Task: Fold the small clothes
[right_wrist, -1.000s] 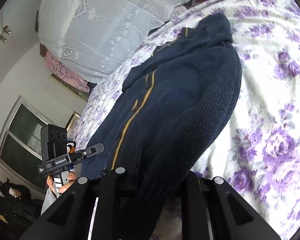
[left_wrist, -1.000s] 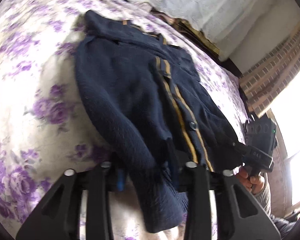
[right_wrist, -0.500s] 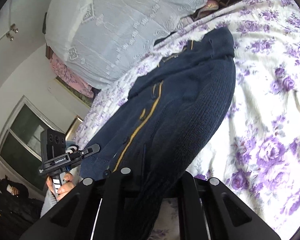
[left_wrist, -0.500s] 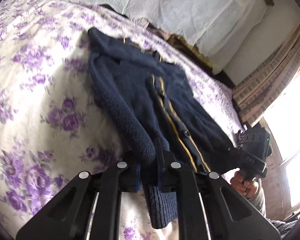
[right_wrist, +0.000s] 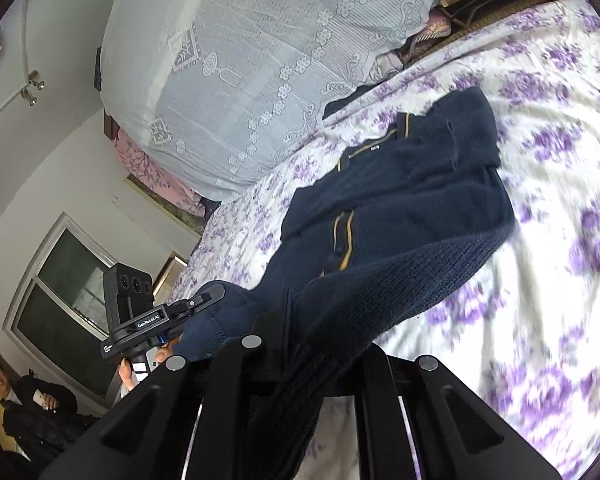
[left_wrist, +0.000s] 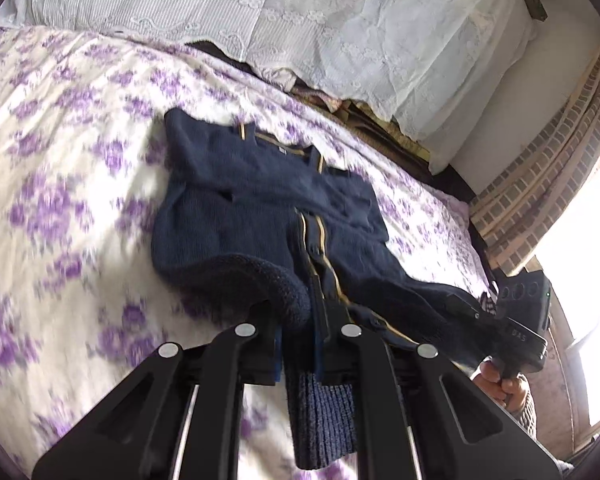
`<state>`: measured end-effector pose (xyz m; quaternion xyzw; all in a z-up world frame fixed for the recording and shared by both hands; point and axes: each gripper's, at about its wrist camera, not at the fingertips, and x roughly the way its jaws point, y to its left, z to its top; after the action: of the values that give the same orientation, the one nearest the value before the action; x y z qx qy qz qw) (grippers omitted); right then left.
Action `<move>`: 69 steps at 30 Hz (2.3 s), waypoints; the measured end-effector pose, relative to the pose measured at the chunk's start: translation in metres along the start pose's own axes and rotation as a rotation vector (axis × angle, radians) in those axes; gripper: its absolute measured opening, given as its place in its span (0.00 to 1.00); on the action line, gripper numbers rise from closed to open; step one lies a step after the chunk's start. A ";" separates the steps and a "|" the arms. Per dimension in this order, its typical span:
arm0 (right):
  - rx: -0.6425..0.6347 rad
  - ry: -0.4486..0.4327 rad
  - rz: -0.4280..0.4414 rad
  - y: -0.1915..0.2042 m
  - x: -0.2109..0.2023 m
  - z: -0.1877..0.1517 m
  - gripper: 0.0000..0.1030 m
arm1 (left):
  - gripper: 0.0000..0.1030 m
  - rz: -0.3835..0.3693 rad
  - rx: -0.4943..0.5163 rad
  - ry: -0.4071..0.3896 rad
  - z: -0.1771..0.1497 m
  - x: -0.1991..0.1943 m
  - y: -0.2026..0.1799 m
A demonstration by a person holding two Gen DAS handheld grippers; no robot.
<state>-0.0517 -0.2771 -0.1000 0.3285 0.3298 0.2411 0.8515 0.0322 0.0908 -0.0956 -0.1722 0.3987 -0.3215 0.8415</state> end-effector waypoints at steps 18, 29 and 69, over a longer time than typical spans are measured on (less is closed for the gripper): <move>0.075 -0.085 0.022 -0.007 0.038 0.070 0.10 | 0.09 0.033 -0.005 -0.083 0.066 0.032 -0.004; 0.122 -0.126 0.017 -0.030 0.063 0.102 0.10 | 0.09 0.028 -0.046 -0.104 0.101 0.064 0.011; 0.337 -0.161 0.071 -0.117 0.126 0.163 0.59 | 0.16 0.105 -0.199 -0.014 0.146 0.163 0.089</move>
<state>0.1725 -0.3412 -0.1424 0.4962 0.2848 0.1851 0.7990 0.2595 0.0503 -0.1450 -0.2359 0.4312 -0.2346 0.8387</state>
